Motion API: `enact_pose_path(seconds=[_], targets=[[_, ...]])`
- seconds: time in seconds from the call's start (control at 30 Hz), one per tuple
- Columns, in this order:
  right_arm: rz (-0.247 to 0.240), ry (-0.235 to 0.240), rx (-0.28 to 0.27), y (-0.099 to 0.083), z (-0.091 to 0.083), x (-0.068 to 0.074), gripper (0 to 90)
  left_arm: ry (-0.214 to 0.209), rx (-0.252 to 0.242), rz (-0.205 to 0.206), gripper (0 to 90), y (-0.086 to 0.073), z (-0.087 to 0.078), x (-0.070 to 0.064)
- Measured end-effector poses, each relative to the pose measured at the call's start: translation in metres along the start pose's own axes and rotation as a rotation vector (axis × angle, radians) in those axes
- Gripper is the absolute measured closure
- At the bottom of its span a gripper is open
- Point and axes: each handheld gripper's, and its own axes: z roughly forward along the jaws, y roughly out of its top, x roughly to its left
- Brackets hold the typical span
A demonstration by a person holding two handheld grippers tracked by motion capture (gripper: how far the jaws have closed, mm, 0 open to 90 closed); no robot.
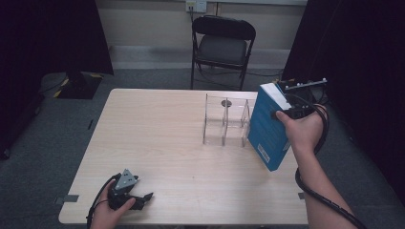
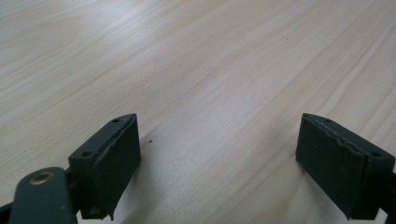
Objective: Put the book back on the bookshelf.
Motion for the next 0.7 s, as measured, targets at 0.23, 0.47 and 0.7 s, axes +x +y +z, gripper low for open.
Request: enact_pose_path(seconds=[0.23,0.47,0.7], targets=[[-0.003,-0.008,0.008,0.0039,0.0038,0.0024,62.0,-0.002,0.0,-0.001,13.4,0.0,0.0001,0.0],[0.004,-0.004,0.0,0.0058,0.0058,0.0006,61.9,-0.002,0.0,-0.001,13.4,0.0,0.0001,-0.0001],[0.013,-0.01,-0.001,0.0079,0.0079,-0.0008,61.9,0.0,0.0,-0.001,13.5,0.0,0.0,-0.0002]])
